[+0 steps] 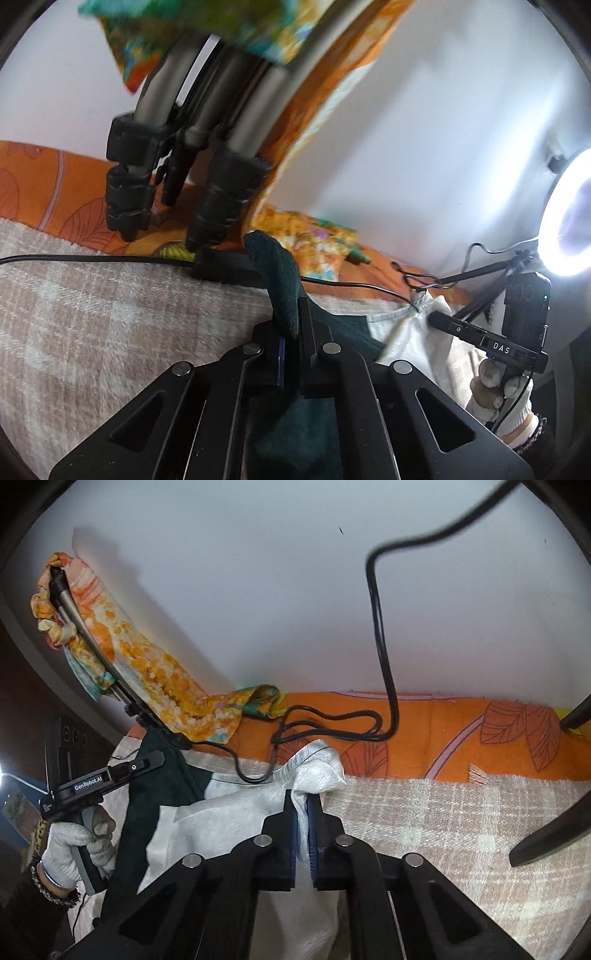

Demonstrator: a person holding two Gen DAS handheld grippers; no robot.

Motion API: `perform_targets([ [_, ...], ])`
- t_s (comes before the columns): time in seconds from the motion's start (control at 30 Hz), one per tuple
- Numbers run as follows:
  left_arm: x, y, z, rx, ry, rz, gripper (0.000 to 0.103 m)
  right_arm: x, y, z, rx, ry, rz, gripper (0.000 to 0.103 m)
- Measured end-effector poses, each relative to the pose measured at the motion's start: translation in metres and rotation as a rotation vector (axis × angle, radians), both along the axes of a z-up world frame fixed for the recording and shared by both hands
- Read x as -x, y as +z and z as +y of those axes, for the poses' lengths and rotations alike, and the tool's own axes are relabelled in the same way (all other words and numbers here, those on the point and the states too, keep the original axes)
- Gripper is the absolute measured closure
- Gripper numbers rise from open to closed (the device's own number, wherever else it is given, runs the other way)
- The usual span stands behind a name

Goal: Fold small clothes
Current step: 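Lay the hem end over the collar end with both grippers, then release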

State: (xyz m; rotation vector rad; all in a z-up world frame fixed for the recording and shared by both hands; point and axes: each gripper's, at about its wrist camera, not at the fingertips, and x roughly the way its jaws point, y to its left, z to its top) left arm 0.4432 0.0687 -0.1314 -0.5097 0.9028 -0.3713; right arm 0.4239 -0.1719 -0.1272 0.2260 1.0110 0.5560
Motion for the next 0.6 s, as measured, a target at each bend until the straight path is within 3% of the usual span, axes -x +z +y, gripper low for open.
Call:
perform_targets([
  [0.6,0.083,0.106,0.002,-0.060,-0.082,-0.156,0.101,0.081,0.089,-0.018,-0.041,0.015,-0.139,0.102],
])
